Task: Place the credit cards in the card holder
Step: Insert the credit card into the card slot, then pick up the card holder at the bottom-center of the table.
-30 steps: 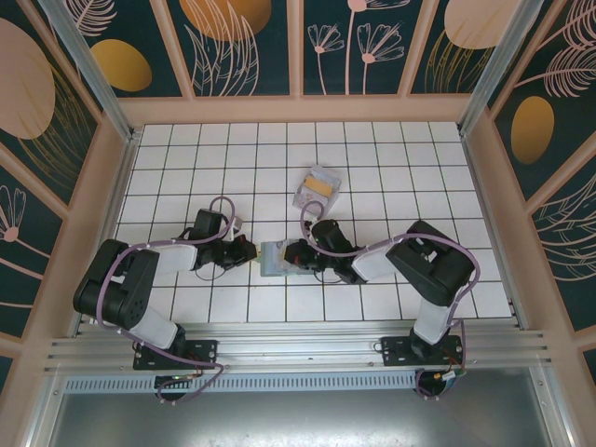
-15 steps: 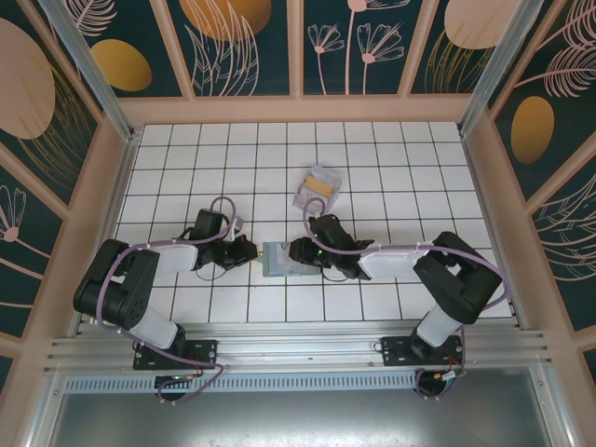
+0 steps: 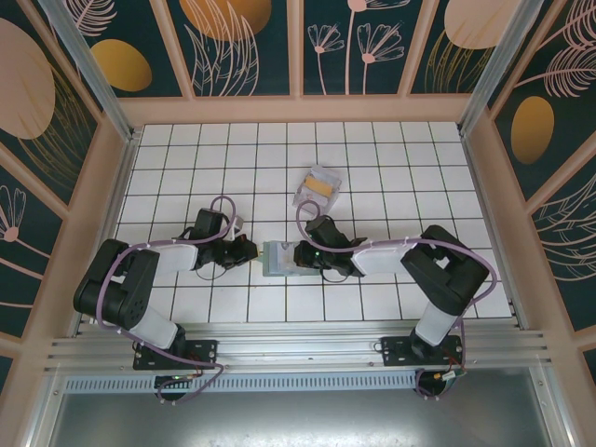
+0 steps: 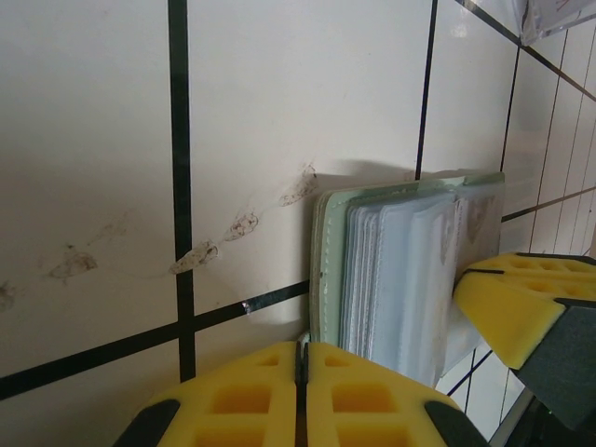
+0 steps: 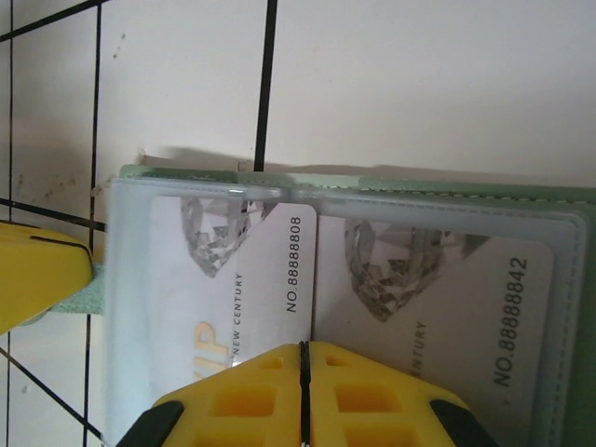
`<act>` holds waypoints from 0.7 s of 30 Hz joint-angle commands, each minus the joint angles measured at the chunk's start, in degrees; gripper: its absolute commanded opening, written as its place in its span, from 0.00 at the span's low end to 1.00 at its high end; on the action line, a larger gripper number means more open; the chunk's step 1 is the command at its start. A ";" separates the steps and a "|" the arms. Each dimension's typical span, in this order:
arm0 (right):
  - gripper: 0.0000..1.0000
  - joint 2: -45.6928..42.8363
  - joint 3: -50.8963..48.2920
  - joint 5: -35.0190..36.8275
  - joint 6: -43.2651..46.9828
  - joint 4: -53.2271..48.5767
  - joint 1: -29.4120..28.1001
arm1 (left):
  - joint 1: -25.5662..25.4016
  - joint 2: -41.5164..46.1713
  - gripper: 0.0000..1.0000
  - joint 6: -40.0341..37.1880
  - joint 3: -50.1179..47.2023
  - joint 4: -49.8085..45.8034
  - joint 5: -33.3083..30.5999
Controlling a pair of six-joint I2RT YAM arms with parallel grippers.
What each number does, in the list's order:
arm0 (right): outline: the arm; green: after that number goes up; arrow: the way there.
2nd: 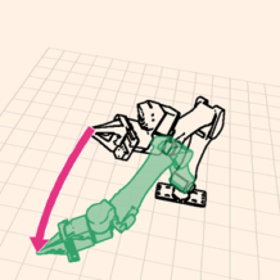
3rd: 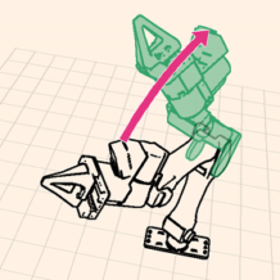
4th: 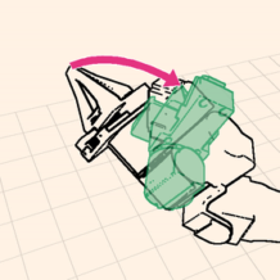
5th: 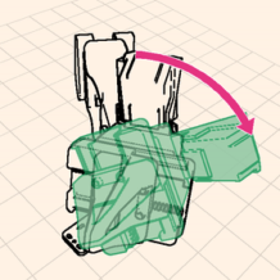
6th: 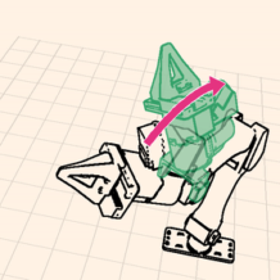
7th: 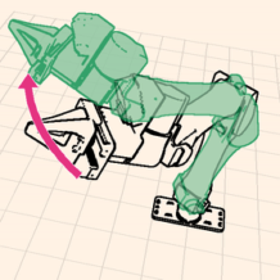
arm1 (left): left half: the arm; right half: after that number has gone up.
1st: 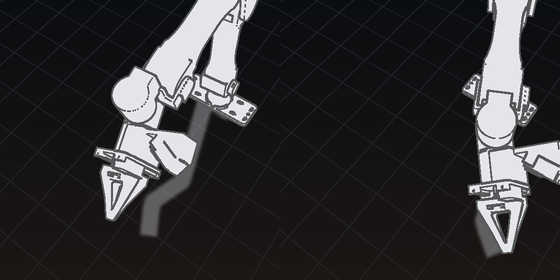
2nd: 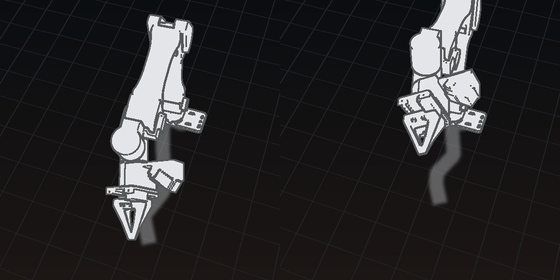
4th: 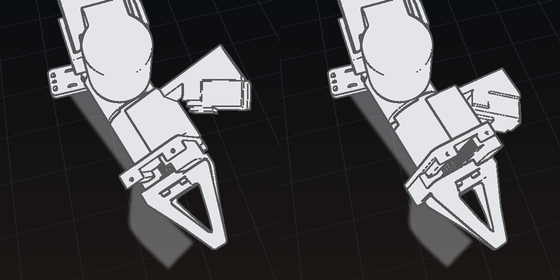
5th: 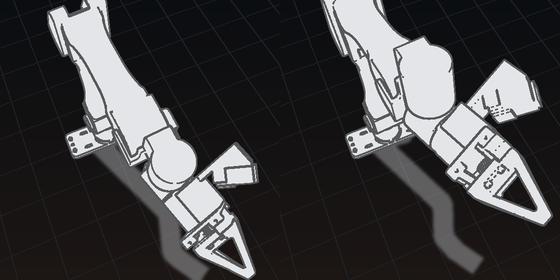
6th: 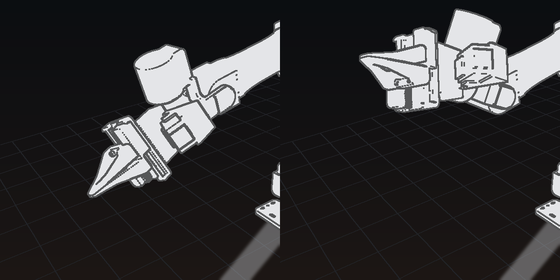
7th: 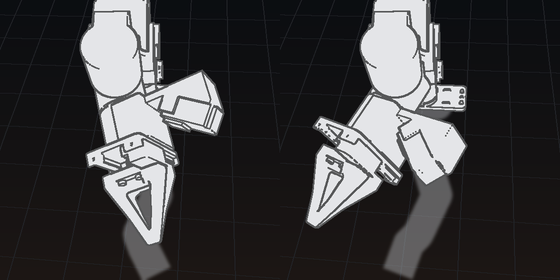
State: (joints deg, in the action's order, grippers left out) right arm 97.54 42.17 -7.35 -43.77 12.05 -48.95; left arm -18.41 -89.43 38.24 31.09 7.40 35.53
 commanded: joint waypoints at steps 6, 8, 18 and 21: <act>0.09 3.51 4.20 -2.02 0.00 0.59 -1.65 | -0.26 -0.40 0.04 0.74 1.06 1.29 0.94; 0.09 4.58 5.36 -2.61 -0.22 1.12 -2.26 | -0.31 -0.40 0.04 0.87 1.21 1.34 1.09; 0.09 2.03 5.34 -2.25 0.13 0.06 -2.26 | -0.31 1.31 0.03 0.70 2.53 -0.13 0.40; 0.09 -0.97 4.16 -1.38 0.51 -0.53 -1.44 | -0.32 3.23 0.02 0.11 4.22 -2.56 -0.32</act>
State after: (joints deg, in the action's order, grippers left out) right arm 100.92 47.07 -9.06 -43.77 12.36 -50.89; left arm -18.41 -88.77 38.65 32.56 6.37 35.42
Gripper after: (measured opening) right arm 0.089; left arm 0.089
